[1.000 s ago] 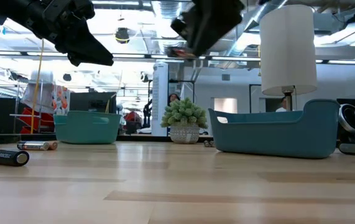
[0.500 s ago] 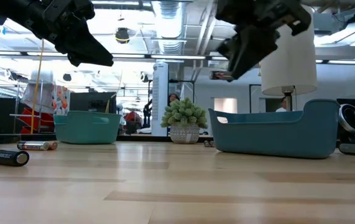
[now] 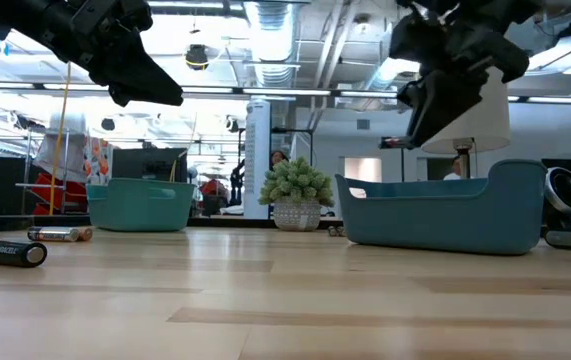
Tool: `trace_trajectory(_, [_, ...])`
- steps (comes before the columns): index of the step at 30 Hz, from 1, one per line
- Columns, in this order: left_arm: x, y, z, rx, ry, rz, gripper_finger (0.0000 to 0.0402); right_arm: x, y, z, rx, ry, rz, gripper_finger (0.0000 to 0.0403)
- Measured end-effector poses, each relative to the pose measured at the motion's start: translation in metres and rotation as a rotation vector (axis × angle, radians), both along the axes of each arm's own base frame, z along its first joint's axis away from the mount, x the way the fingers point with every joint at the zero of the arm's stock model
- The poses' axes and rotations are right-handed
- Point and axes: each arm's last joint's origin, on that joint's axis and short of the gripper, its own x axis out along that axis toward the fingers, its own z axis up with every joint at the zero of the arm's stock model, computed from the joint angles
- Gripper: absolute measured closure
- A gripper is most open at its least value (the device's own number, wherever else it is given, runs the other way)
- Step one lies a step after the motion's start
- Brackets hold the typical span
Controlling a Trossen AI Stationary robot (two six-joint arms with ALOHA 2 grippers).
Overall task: Sort batteries
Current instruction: Put the silver battery into the blue bin
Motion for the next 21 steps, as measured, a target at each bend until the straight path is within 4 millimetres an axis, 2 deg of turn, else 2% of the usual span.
trace_trajectory(6, [0.0,0.0,0.0,-0.003,0.004,0.003,0.0274,-0.007,-0.002,0.004,-0.02,-0.031,-0.066,0.0333])
trace_trajectory(15, [0.0,0.0,-0.001,-0.005,0.006,0.005,0.0274,-0.014,-0.002,-0.011,-0.011,0.021,-0.12,0.0333])
trace_trajectory(21, [0.0,0.0,-0.001,-0.004,0.007,0.005,0.0274,-0.013,-0.003,-0.012,-0.015,0.012,-0.129,0.0331])
